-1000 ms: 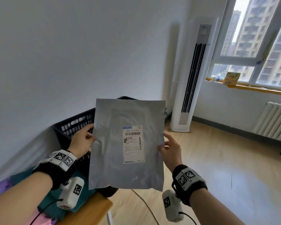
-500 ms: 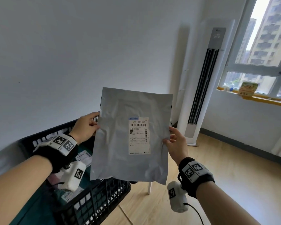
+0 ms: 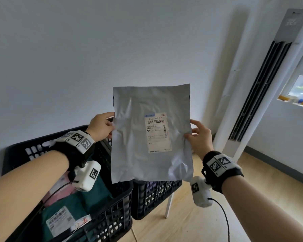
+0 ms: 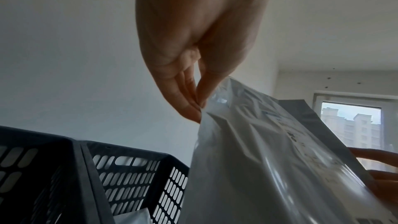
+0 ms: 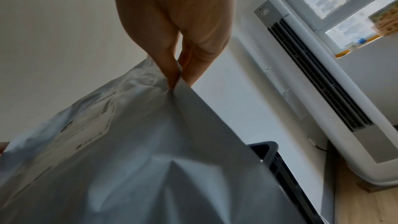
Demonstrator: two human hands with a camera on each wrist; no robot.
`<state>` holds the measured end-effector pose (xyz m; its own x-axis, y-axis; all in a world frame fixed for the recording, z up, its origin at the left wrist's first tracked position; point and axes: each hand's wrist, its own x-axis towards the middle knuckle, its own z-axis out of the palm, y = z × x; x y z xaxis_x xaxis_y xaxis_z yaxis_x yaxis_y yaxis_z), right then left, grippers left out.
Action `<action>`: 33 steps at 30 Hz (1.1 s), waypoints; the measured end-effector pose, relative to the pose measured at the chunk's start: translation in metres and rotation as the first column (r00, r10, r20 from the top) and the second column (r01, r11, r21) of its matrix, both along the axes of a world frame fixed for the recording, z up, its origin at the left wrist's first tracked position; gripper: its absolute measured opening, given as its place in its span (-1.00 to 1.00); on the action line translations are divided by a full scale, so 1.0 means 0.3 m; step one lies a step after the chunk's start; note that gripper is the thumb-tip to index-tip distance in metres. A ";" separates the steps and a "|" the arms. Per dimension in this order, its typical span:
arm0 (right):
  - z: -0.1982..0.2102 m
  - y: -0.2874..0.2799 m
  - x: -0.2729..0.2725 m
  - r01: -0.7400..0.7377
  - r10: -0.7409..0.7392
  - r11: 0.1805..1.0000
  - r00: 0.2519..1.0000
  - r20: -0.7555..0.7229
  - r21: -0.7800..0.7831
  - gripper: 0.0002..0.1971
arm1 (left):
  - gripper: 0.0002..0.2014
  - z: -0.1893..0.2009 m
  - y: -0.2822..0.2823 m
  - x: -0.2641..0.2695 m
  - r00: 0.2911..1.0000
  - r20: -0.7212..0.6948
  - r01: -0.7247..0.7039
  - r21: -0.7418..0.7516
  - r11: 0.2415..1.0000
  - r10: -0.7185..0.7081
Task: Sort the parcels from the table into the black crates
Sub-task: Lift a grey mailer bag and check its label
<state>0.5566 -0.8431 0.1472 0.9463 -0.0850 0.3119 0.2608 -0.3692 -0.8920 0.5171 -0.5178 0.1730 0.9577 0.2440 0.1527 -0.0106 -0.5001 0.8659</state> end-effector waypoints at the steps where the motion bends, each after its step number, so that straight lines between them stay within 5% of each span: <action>1: 0.000 -0.007 0.055 -0.027 0.027 1.000 1.000 -0.004 -0.014 -0.54 | -0.47 -0.007 -0.011 0.029 1.000 -0.011 -0.026 0.008 1.000 0.026; 16: -0.007 0.021 0.725 -0.433 0.416 0.876 0.901 -0.122 -0.213 -0.59 | -0.57 -0.101 -0.181 0.406 0.892 -0.140 -0.406 0.166 0.899 0.429; 33: -0.322 0.310 0.953 -0.621 0.395 0.628 0.773 -0.497 -0.468 -0.58 | -0.40 -0.376 -0.105 0.590 0.728 -0.410 -0.463 0.296 0.836 0.549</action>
